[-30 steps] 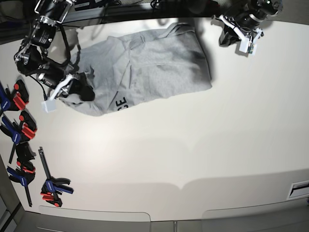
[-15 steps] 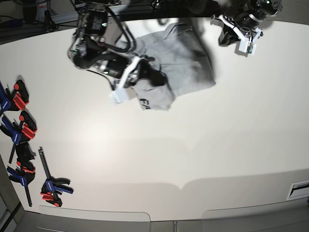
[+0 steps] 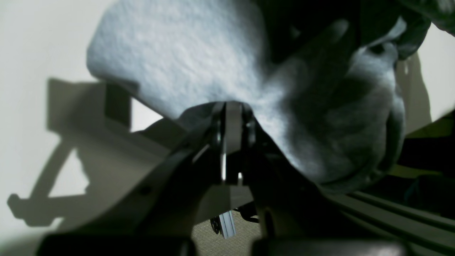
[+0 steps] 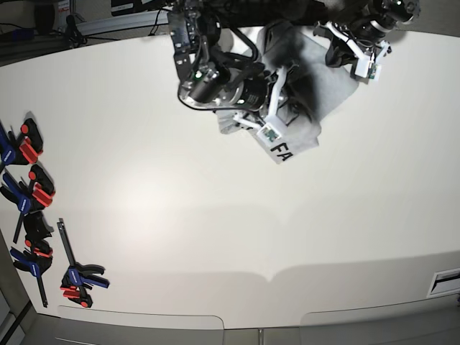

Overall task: Fold the T-shirt properly
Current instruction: 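Fold the lifted end over toward the left gripper with the right gripper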

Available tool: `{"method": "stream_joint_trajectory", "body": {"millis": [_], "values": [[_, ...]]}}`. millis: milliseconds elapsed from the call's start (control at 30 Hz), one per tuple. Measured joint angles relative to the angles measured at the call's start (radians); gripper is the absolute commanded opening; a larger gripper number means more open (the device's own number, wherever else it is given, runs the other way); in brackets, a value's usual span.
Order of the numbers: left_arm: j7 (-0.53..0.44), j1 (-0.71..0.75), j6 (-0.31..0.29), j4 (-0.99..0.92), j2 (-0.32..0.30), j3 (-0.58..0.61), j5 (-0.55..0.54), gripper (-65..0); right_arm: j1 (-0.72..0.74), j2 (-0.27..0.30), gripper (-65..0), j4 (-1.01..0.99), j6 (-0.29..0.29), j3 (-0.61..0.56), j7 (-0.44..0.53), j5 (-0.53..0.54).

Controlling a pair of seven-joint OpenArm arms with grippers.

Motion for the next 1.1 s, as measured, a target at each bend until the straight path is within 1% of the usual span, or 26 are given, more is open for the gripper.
{"method": "stream_joint_trajectory", "body": {"millis": [100,167,300,400,633,700,733,767,933,1067,1100], "values": [[0.0,0.0,0.0,0.0,0.0,0.0,0.0,-65.0,0.0,0.002,-65.0,0.0,-0.042,-0.079,0.012,-0.1],[0.0,0.0,0.0,0.0,0.0,0.0,0.0,-65.0,0.0,0.003,-65.0,0.0,-0.056,-0.125,0.013,-0.139],[0.0,0.0,0.0,0.0,0.0,0.0,0.0,-65.0,0.0,0.003,-65.0,0.0,-0.058,-0.203,0.014,-0.134],[0.0,0.0,0.0,0.0,0.0,0.0,0.0,-65.0,0.0,0.003,-65.0,0.0,-0.059,-0.239,0.016,-0.135],[0.0,0.0,0.0,0.0,0.0,0.0,0.0,-65.0,0.0,0.003,-65.0,0.0,-0.059,-0.254,0.016,-0.13],[0.0,0.0,0.0,0.0,0.0,0.0,0.0,-65.0,0.0,0.003,-54.3,0.0,-0.058,-0.254,0.016,-0.129],[0.0,0.0,0.0,0.0,0.0,0.0,0.0,-65.0,0.0,0.003,-50.3,0.0,-0.058,-0.253,0.016,-0.112],[0.0,0.0,0.0,0.0,0.0,0.0,0.0,-65.0,0.0,0.005,-48.2,0.0,-0.058,-0.254,0.016,-0.086],[0.0,0.0,0.0,0.0,0.0,0.0,0.0,-65.0,0.0,0.005,-48.0,0.0,-0.039,-0.254,0.016,0.046],[0.0,0.0,0.0,0.0,0.0,0.0,0.0,-65.0,0.0,0.005,-48.0,0.0,-0.027,-0.254,0.014,0.071],[0.0,0.0,0.0,0.0,0.0,0.0,0.0,-65.0,0.0,0.005,-48.0,0.0,-0.012,-0.254,0.012,0.078]]}}
